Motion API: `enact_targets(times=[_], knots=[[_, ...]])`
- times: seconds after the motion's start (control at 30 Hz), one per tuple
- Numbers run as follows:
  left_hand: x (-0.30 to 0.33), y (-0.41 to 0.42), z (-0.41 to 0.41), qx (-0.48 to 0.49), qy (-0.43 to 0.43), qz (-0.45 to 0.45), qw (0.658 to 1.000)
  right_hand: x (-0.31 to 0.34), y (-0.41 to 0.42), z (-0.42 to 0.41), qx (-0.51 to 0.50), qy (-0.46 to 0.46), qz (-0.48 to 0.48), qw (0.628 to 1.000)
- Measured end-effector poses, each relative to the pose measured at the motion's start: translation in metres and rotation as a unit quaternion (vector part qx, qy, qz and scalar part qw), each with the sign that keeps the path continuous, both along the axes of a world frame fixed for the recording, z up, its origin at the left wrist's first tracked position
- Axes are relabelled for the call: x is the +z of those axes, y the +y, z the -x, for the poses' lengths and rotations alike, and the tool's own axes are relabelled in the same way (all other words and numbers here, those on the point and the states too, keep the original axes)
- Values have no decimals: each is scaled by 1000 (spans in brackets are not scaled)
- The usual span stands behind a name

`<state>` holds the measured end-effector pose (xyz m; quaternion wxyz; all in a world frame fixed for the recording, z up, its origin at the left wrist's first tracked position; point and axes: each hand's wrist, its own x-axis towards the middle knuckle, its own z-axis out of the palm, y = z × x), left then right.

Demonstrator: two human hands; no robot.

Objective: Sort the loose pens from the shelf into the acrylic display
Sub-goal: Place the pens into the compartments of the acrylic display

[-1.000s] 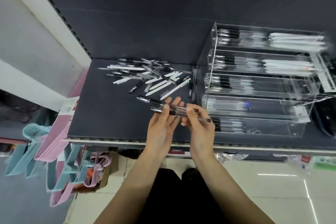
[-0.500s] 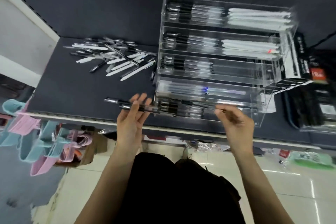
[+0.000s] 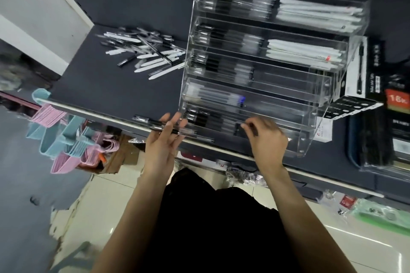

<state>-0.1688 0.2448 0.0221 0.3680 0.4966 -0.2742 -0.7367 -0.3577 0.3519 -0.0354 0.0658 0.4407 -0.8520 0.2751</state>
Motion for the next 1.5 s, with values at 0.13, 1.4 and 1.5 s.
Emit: enact_targets(times=[0.13, 1.4, 1.5], knots=[[1, 2, 4, -16, -10, 10, 1000, -8, 0, 0, 22, 45, -11, 999], [-13, 26, 9, -81, -22, 30, 996, 44, -1, -33, 119, -347, 7, 930], [-20, 22, 0, -41, -36, 7, 998, 33, 3, -12, 120, -244, 5, 962]])
